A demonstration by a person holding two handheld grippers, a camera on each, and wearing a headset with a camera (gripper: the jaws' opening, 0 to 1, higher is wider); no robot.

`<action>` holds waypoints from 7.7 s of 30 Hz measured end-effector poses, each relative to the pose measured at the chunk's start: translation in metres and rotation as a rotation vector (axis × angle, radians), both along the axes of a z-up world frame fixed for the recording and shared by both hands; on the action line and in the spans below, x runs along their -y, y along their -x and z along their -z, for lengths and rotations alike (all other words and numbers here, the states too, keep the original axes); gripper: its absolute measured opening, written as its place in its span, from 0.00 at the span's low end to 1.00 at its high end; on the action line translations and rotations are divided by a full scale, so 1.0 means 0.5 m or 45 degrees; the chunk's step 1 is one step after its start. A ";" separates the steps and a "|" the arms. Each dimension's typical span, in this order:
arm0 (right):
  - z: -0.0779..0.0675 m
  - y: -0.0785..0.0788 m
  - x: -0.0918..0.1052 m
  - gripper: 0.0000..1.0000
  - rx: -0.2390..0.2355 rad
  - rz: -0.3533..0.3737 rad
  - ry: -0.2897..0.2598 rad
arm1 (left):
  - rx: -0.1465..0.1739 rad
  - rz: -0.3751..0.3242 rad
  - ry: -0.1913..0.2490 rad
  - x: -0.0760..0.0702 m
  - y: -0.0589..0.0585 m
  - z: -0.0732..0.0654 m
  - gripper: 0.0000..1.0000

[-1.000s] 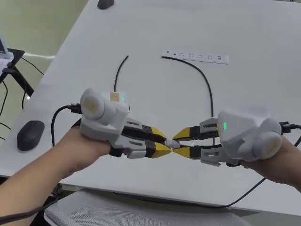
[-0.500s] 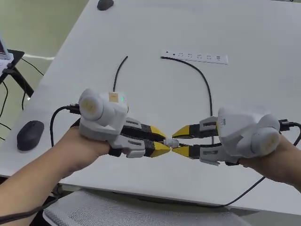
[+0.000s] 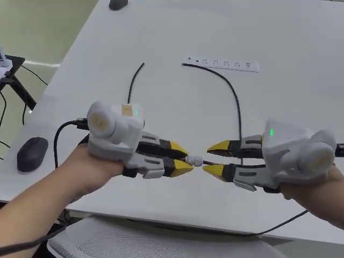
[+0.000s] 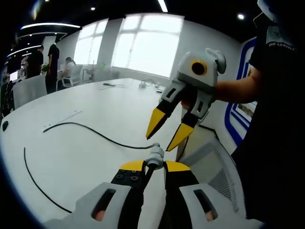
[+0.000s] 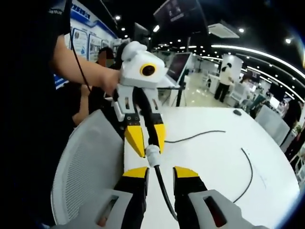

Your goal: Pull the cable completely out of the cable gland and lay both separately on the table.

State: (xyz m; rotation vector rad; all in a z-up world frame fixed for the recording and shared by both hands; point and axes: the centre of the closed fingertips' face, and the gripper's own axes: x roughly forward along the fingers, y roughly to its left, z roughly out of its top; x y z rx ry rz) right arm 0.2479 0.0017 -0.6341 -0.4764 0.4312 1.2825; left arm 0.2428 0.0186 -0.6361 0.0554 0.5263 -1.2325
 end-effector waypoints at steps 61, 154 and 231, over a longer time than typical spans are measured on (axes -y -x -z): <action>0.041 -0.027 0.000 0.00 0.021 0.260 0.024 | 0.054 -0.033 -0.004 -0.013 -0.024 -0.002 0.15; 0.025 -0.027 -0.021 0.09 0.218 0.300 0.234 | 0.038 -0.114 -0.012 -0.033 -0.028 0.000 0.15; 0.167 -0.079 0.107 0.00 -0.367 0.834 0.105 | 0.017 -0.172 -0.012 -0.037 -0.046 0.016 0.15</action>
